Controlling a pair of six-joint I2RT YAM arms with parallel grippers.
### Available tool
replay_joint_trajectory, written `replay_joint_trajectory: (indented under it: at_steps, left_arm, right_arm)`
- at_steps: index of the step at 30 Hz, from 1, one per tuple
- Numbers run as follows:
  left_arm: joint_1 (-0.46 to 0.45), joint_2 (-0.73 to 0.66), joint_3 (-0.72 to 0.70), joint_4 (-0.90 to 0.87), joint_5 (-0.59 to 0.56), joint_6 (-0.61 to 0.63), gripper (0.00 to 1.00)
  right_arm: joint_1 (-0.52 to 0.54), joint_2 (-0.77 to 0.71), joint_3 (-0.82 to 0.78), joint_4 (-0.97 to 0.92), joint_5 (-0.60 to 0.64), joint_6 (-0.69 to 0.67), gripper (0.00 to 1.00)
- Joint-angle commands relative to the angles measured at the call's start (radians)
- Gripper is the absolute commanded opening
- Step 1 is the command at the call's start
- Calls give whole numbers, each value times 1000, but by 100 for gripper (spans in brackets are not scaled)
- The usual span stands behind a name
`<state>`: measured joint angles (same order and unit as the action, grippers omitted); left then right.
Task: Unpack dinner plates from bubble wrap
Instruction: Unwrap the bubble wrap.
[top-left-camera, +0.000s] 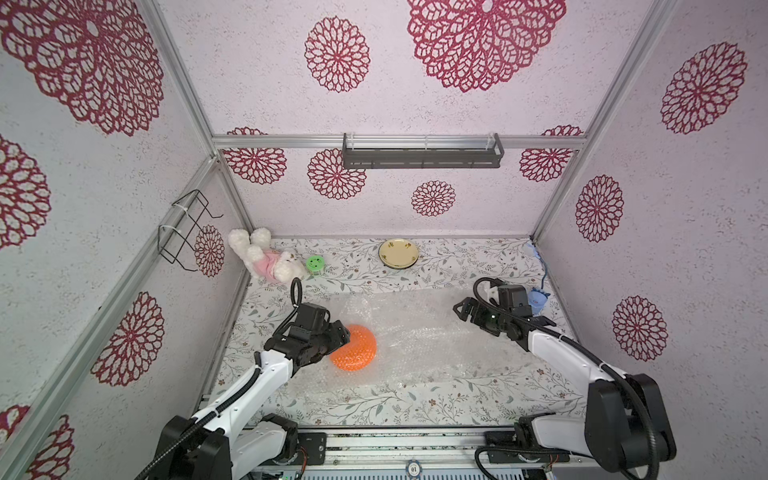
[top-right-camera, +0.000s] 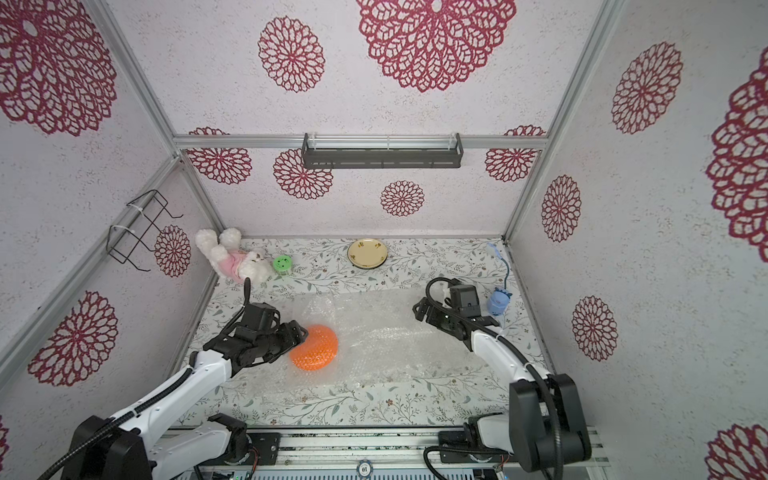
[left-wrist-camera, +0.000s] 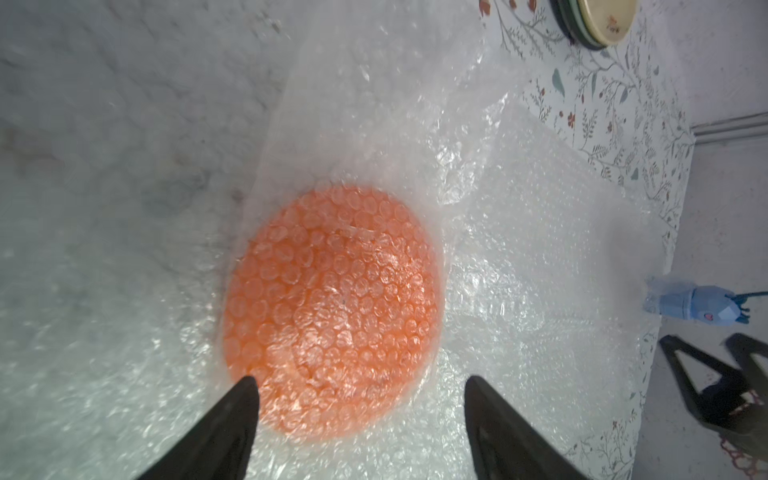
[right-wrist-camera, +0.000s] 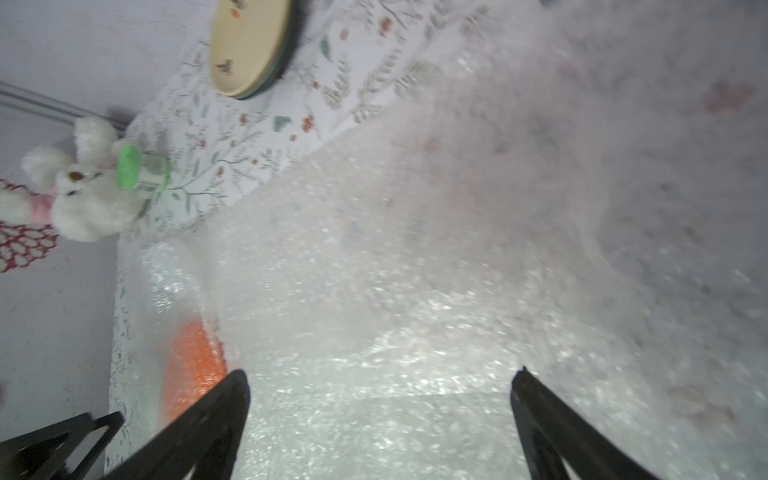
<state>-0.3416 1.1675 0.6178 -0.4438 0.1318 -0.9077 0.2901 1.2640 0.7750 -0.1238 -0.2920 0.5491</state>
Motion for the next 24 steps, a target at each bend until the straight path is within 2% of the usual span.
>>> replay_joint_trajectory:
  at_steps: [1, 5, 11, 16, 24]
  left_arm:
    - [0, 60, -18, 68, 26, 4, 80]
    - [-5, 156, -1, 101, 42, 24, 80]
    - [-20, 225, 11, 116, 45, 54, 80]
    - [-33, 269, 29, 130, 59, 80, 80]
    - [-125, 384, 69, 240, 83, 30, 79]
  right_arm:
    - [96, 22, 20, -10, -3, -37, 99]
    - [122, 116, -15, 76, -67, 9, 99]
    - [86, 205, -37, 88, -37, 21, 99]
    - [5, 265, -67, 79, -29, 60, 99]
    - [-197, 210, -176, 101, -10, 112, 99]
